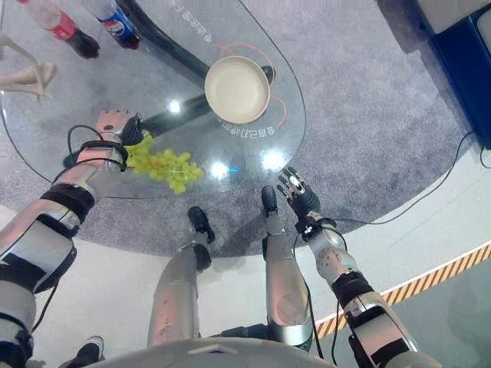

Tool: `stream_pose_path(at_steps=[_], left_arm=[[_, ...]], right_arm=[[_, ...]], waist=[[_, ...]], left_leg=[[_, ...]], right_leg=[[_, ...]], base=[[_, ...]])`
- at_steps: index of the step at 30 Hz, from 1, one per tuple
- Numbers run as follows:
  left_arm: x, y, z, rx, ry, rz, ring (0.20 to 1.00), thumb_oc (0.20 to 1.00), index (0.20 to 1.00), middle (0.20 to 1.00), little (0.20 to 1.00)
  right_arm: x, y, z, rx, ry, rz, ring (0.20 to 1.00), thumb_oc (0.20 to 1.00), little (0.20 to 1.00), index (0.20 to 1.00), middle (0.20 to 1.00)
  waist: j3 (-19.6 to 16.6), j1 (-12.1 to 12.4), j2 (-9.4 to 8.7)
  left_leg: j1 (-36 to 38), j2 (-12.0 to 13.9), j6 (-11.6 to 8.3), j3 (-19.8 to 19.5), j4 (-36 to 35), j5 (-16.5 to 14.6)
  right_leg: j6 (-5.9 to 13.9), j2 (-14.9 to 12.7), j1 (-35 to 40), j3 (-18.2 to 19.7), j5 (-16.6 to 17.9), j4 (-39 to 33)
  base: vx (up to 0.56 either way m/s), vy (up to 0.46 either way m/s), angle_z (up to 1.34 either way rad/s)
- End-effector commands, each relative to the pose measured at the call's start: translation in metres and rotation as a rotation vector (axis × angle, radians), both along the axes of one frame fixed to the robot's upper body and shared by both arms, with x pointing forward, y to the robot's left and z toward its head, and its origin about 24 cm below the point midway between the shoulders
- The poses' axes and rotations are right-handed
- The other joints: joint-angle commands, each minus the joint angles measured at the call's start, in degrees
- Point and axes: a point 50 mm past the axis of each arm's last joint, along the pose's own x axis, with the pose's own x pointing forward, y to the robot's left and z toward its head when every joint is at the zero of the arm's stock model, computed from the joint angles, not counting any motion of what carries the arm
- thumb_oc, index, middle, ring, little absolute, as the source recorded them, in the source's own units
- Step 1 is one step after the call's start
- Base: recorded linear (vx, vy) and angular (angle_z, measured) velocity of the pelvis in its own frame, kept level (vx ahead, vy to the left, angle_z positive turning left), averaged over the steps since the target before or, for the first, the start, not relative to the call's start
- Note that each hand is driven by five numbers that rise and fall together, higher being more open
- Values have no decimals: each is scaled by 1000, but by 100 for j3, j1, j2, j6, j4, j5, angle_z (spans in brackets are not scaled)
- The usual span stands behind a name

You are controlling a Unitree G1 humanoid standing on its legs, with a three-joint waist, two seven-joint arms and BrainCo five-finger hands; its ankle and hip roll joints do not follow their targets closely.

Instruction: Pick up fruits into the plate

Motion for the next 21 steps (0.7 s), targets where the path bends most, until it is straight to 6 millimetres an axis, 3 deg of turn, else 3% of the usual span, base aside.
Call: stream_pose_path(at_steps=[1,12,14,15,16,21], left_arm=[[0,1,19,-156,-85,-34,200,200,200,200,200],[0,-20,11,-90,-28,-122,200,200,200,200,200],[0,-21,10,-69,-20,-119,435,435,435,435,435],[0,-21,10,-54,-9,-119,664,664,664,664,664],[0,-20,9,-47,-4,-118,1000,1000,1000,1000,1000],[0,-23,3,27,21,-116,1000,1000,1000,1000,1000]], right_arm=[[-1,-14,11,-18,-67,-51,1000,1000,1000,1000,1000],[-3,-33,10,-56,-55,-85,1000,1000,1000,1000,1000],[-2,-35,12,-59,-58,-84,1000,1000,1000,1000,1000],[-2,-36,12,-62,-59,-86,1000,1000,1000,1000,1000],[-1,-37,13,-64,-63,-85,1000,1000,1000,1000,1000],[5,-46,22,-74,-80,-88,1000,1000,1000,1000,1000]], waist=[[259,120,367],[107,123,516],[119,109,520],[125,107,523],[142,100,524],[258,99,586]], left_leg=[[1039,-393,6,-408,-1536,233],[1272,-356,-65,-437,-1596,336],[1257,-358,-64,-440,-1574,332],[1253,-362,-64,-446,-1569,330],[1246,-364,-66,-448,-1559,327],[1139,-404,-72,-527,-1508,340]], right_leg=[[86,221,231,-534,-133,97],[-66,223,576,-709,-426,236],[-75,227,569,-709,-435,249],[-78,226,576,-710,-439,245],[-80,229,573,-711,-442,249],[-101,212,516,-768,-443,261]], base=[[38,13,10],[37,4,8],[0,0,0],[0,0,0],[0,0,0],[-12,35,3]])
